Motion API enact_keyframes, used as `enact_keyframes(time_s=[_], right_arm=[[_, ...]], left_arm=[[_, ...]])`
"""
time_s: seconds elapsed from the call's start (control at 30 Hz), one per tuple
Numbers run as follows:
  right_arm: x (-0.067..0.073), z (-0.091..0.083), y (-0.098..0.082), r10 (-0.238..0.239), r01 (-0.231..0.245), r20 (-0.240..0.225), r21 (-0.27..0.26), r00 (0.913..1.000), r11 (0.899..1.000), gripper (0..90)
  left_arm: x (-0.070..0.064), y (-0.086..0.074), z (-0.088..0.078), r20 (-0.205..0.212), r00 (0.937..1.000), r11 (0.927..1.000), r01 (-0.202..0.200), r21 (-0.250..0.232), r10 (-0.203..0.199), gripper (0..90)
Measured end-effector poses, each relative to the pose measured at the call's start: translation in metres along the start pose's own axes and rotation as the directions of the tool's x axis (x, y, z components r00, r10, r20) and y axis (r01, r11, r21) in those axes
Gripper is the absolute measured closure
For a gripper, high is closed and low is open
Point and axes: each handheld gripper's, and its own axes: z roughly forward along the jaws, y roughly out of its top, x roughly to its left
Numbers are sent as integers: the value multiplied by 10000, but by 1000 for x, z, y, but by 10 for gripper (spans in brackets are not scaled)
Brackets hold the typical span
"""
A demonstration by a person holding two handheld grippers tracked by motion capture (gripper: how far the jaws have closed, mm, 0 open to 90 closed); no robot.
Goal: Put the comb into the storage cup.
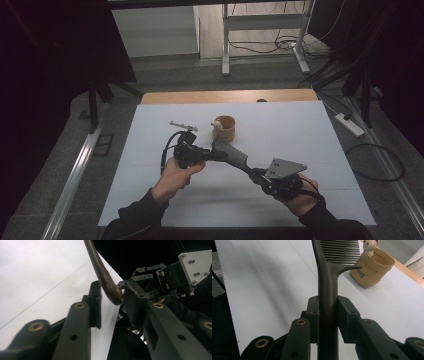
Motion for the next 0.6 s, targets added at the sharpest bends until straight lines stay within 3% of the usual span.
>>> enact_keyframes(time_s=[0.27,0.4,0.6], right_arm=[[0,2,-1,-135,135,73,58,9999,9999,727],[0,3,-2,-230,229,127,73,9997,9997,724],[-1,4,-3,-17,17,51,-4,10000,10000,681]], left_arm=[[3,-2,1,683,9944,9967,807,-61,-800,806],[3,-3,1,761,9921,9949,1009,-62,-1001,827],[3,-3,0,681,9942,9964,841,-103,-832,831]])
